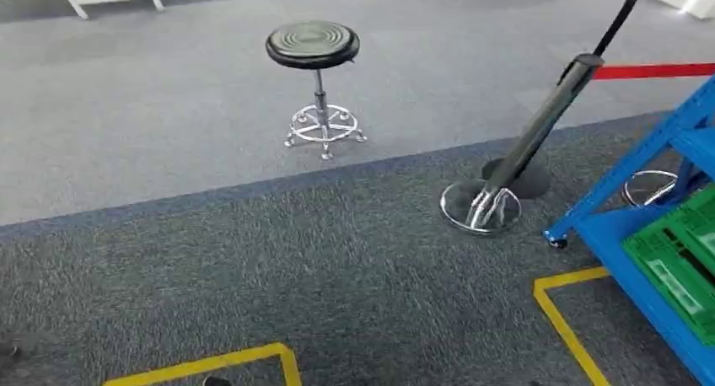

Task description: Take the parts from the cabinet and place them on the table.

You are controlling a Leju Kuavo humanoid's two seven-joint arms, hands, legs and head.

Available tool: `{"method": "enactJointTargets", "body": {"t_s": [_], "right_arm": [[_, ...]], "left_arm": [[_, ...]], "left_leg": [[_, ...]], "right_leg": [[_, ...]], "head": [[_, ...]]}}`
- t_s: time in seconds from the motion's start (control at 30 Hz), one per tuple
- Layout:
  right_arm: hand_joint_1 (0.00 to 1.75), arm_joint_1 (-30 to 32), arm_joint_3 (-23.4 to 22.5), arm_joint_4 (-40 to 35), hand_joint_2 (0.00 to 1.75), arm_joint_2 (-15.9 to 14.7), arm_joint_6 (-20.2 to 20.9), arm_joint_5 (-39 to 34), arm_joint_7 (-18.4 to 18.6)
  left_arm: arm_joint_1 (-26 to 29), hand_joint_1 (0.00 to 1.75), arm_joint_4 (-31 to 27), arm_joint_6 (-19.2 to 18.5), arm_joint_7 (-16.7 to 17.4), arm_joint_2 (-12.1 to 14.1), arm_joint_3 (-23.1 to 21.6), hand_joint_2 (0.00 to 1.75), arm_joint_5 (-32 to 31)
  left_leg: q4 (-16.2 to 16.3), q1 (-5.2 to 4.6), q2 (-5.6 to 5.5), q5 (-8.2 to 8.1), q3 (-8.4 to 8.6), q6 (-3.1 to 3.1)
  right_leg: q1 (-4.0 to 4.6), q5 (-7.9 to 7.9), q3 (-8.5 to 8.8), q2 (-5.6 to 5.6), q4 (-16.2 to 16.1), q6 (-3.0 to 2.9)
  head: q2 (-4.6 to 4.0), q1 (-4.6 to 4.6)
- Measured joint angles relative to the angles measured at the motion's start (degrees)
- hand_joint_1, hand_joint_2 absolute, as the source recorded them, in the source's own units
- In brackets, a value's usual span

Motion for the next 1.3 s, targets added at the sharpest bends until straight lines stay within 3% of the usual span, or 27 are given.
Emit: {"method": "enactJointTargets", "body": {"t_s": [0.03,0.1,0.13,0.17,0.2,0.23,0.27,0.3,0.33,0.37,0.4,0.47,0.5,0.53,0.63,0.67,0.7,0.8,0.83,0.87,0.9,1.0,1.03,1.13,1.17,1.2,1.3], "right_arm": [[0.00,-0.15,0.00,0.00,0.00,0.00,0.00,0.00,0.00],[0.00,-0.10,0.00,0.00,0.00,0.00,0.00,0.00,0.00],[0.00,0.06,0.00,0.00,0.00,0.00,0.00,0.00,0.04],[0.00,0.18,0.00,0.00,0.00,0.00,0.00,0.00,0.02],[0.00,0.28,0.00,0.00,0.00,0.00,0.00,0.00,0.04],[0.00,0.31,-0.02,0.00,0.00,0.00,0.00,0.00,0.04],[0.00,0.36,0.00,0.00,0.00,0.00,0.00,-0.02,0.02],[0.00,0.72,0.00,0.07,0.00,0.00,0.02,-0.02,-0.04],[0.00,0.78,-0.02,0.13,0.00,0.00,0.00,-0.07,-0.07],[0.00,0.72,0.00,0.13,0.00,0.00,0.00,-0.04,-0.13],[0.00,0.81,-0.02,0.13,0.00,0.00,-0.09,-0.04,-0.15],[0.00,0.64,-0.04,0.13,0.00,0.02,-0.22,0.13,-0.26],[0.00,0.56,-0.04,0.13,0.00,-0.02,-0.33,0.24,-0.31],[0.00,0.39,-0.02,0.13,0.00,-0.02,-0.35,0.28,-0.39],[0.00,0.12,0.00,0.13,0.00,-0.02,-0.35,0.37,-0.55],[0.00,0.18,-0.02,0.13,0.00,-0.02,-0.33,0.37,-0.57],[0.00,0.21,-0.04,0.13,0.00,-0.02,-0.33,0.33,-0.55],[0.00,0.12,-0.04,0.11,0.00,0.00,-0.31,0.35,-0.55],[0.00,0.12,-0.04,0.13,0.00,0.11,-0.28,0.35,-0.55],[0.00,0.09,-0.04,0.13,0.00,0.11,-0.26,0.42,-0.55],[0.00,-0.06,-0.04,0.13,0.00,0.09,-0.28,0.44,-0.48],[0.00,0.12,-0.04,0.13,0.00,0.09,-0.24,0.55,-0.52],[0.00,0.01,-0.04,0.13,0.00,0.07,-0.24,0.59,-0.55],[0.00,-0.14,-0.09,0.13,0.00,0.04,-0.24,0.63,-0.55],[0.00,0.00,-0.11,0.13,0.00,0.04,-0.24,0.68,-0.55],[0.00,0.13,-0.11,0.13,0.00,0.04,-0.24,0.77,-0.55],[0.00,0.12,-0.15,0.13,0.00,-0.09,-0.26,0.79,-0.55]], "left_arm": [[-0.12,0.00,0.00,0.00,0.00,-0.06,0.00,0.00,0.00],[-0.10,0.00,0.02,-0.02,0.00,-0.20,0.00,0.00,-0.02],[-0.02,0.00,0.00,-0.02,0.00,-0.22,0.00,0.00,-0.02],[0.10,0.00,0.00,0.00,0.00,-0.22,0.02,0.00,0.00],[0.20,0.00,0.00,0.00,0.00,-0.22,0.02,0.00,0.00],[0.22,0.00,0.00,0.00,0.00,-0.22,0.02,0.00,0.00],[0.22,0.00,0.00,0.00,0.00,-0.22,0.02,0.00,0.00],[0.40,0.00,0.04,0.00,0.00,-0.22,0.04,0.00,0.02],[0.27,0.00,0.11,0.04,0.00,-0.20,0.04,0.00,0.00],[0.24,0.00,0.13,0.17,0.00,-0.17,0.04,0.00,0.04],[0.26,0.00,0.11,0.20,0.33,-0.15,0.09,0.00,0.44],[-0.12,0.00,0.11,0.90,0.59,-0.17,0.11,0.00,0.46],[-0.28,0.00,0.11,1.61,0.87,-0.24,0.11,0.00,0.44],[-0.48,0.00,0.11,2.30,1.25,-0.26,0.11,0.00,0.42],[-0.41,0.00,0.11,3.80,2.14,-0.31,0.13,0.00,0.37],[-0.34,0.00,0.13,4.09,2.23,-0.31,0.15,0.00,0.29],[-0.34,0.00,0.11,4.22,2.23,-0.33,0.15,0.00,0.17],[-0.35,0.00,0.13,4.50,2.23,-0.33,0.15,0.00,-0.15],[-0.39,0.00,0.13,4.52,2.27,-0.28,0.15,0.00,-0.15],[-0.50,0.00,0.13,4.70,2.27,-0.31,0.15,0.00,-0.18],[-0.46,0.00,0.13,4.72,2.27,-0.37,0.15,0.00,-0.18],[-0.49,0.00,0.13,4.96,2.32,-0.55,0.24,0.00,-0.18],[-0.68,0.00,0.13,5.03,2.32,-0.61,0.26,0.00,-0.18],[-0.69,0.00,0.13,5.03,2.32,-0.72,0.24,0.00,-0.18],[-0.67,0.00,0.13,5.03,2.32,-0.72,0.26,0.00,-0.15],[-0.63,0.00,0.13,5.03,2.32,-0.74,0.28,0.00,-0.18],[-0.66,0.00,0.13,5.03,2.32,-0.90,0.33,0.00,-0.17]], "left_leg": [[-0.01,0.03,0.06,-0.54,0.39,0.22],[-0.01,0.03,0.10,-1.71,1.32,0.26],[-0.01,0.05,0.08,-2.39,2.01,0.25],[-0.01,0.08,0.02,-3.11,2.87,0.21],[-0.01,0.12,-0.08,-3.98,4.05,0.11],[-0.01,0.15,-0.11,-4.89,5.32,-0.04],[-0.01,0.17,-0.09,-5.85,6.57,-0.23],[-0.11,0.16,-0.04,-6.64,6.65,-0.46],[0.44,0.05,-0.08,-7.19,7.76,-0.73],[0.13,0.06,-0.13,-7.48,7.41,-1.18],[-0.25,0.23,-0.10,-7.54,8.02,-1.39],[0.68,0.08,-0.02,-6.83,7.61,-2.15],[3.01,0.18,0.21,-5.74,6.30,-2.63],[6.35,0.37,0.34,-5.72,4.26,-2.99],[14.12,0.98,0.37,-10.66,-2.22,-3.68],[14.12,1.09,0.37,-10.74,-3.25,-3.72],[12.89,1.13,0.38,-9.12,-3.43,-3.66],[1.60,0.85,-0.01,1.46,-0.72,-2.54],[2.09,0.55,-0.42,-0.68,-0.87,-2.14],[-0.06,0.40,-0.34,-1.54,-0.70,-1.67],[-0.15,0.43,-0.17,0.25,-0.54,-1.78],[-1.56,0.99,0.24,0.34,0.59,-1.32],[-1.63,1.07,0.29,0.18,0.74,-1.04],[-1.61,1.03,1.03,-0.29,0.92,-0.63],[-1.59,1.03,1.14,-0.42,1.03,-0.66],[-1.59,1.05,1.25,-0.61,1.27,-0.69],[-1.53,1.19,1.61,-1.43,2.46,-1.41]], "right_leg": [[-0.14,-0.78,-2.36,0.00,3.55,0.39],[-0.47,-4.53,-7.57,-0.04,9.63,0.92],[-0.57,-6.35,-9.60,-0.08,11.18,1.03],[-0.65,-7.01,-10.89,-0.10,11.12,1.13],[-0.73,-6.26,-11.53,-0.11,9.33,1.26],[-0.79,-3.83,-11.52,-0.11,6.19,1.33],[-0.83,0.65,-11.43,-0.13,2.33,1.30],[-0.90,7.32,-12.05,-0.28,-0.98,1.10],[-0.65,7.23,-12.59,-0.50,-0.70,0.74],[-0.32,7.36,-11.55,-0.48,-1.26,-0.20],[-0.18,7.38,-11.48,-0.42,-1.46,-0.67],[-0.72,7.36,-10.24,-0.41,-2.80,-1.12],[-0.81,7.30,-9.26,-0.42,-3.42,-1.34],[-0.83,7.08,-8.41,-0.53,-4.04,-1.64],[-0.83,5.87,-6.57,-0.50,-4.57,-1.94],[-0.82,5.38,-5.91,-0.26,-4.57,-1.93],[-0.79,4.91,-5.19,-0.17,-4.57,-1.90],[-0.66,3.71,-3.43,0.43,-4.72,-1.75],[-0.57,3.56,-3.09,0.71,-4.75,-1.57],[-0.73,3.45,-3.61,0.88,-4.78,-1.20],[-0.68,3.10,-3.58,1.05,-4.76,-0.73],[-0.65,2.13,-3.23,0.85,-4.66,0.19],[-0.67,0.72,-4.22,0.33,-2.59,0.62],[-1.00,-4.72,-10.98,0.03,9.26,1.40],[-1.09,-4.60,-12.42,0.00,11.16,1.61],[-1.23,-2.93,-12.39,-0.08,10.20,1.75],[-1.50,5.25,-6.91,-1.53,-2.54,1.96]], "head": [[0.02,0.17],[0.02,0.09],[0.02,0.11],[0.02,0.13],[0.02,0.09],[0.02,0.15],[0.02,0.13],[0.00,0.20],[0.02,-0.16],[0.02,-0.02],[0.02,-0.09],[0.02,0.06],[0.02,-0.11],[0.02,-0.26],[0.02,-0.31],[0.02,-0.31],[0.02,-0.26],[0.02,-0.29],[0.02,-0.11],[0.02,-0.40],[0.02,-0.59],[0.02,-0.59],[0.02,-0.28],[0.02,-0.24],[0.02,-0.15],[0.02,-0.24],[0.02,-0.20]]}}
